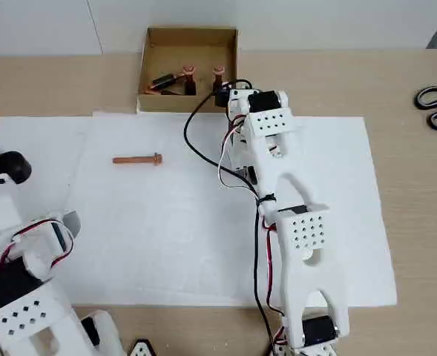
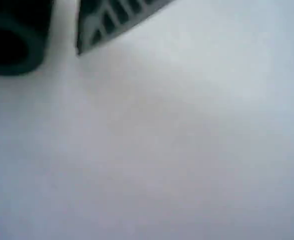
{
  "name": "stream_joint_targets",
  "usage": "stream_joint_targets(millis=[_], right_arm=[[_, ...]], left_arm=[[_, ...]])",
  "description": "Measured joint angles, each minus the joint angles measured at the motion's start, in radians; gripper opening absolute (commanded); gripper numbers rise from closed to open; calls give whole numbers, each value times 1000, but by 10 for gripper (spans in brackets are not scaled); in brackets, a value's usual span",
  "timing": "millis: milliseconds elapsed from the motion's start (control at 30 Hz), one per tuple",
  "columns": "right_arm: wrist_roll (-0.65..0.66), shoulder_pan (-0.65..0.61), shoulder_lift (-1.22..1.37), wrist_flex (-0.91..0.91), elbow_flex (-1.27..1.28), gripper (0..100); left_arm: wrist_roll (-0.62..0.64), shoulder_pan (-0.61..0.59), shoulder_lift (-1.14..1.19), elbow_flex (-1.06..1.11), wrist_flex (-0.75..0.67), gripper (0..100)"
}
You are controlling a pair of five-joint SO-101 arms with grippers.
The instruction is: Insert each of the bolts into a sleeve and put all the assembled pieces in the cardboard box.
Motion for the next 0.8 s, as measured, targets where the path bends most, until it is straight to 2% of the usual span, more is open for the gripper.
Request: stream_joint_targets(millis=[167, 533, 800], right_arm=[[0, 6, 17, -6, 0, 8], [0, 31, 8, -11, 0, 4], [0, 94, -135, 2, 12, 4]], left_arm=[[0, 0, 0, 0, 0, 265], [0, 15, 0, -5, 2, 265], [-63, 178, 3, -238, 110, 265]])
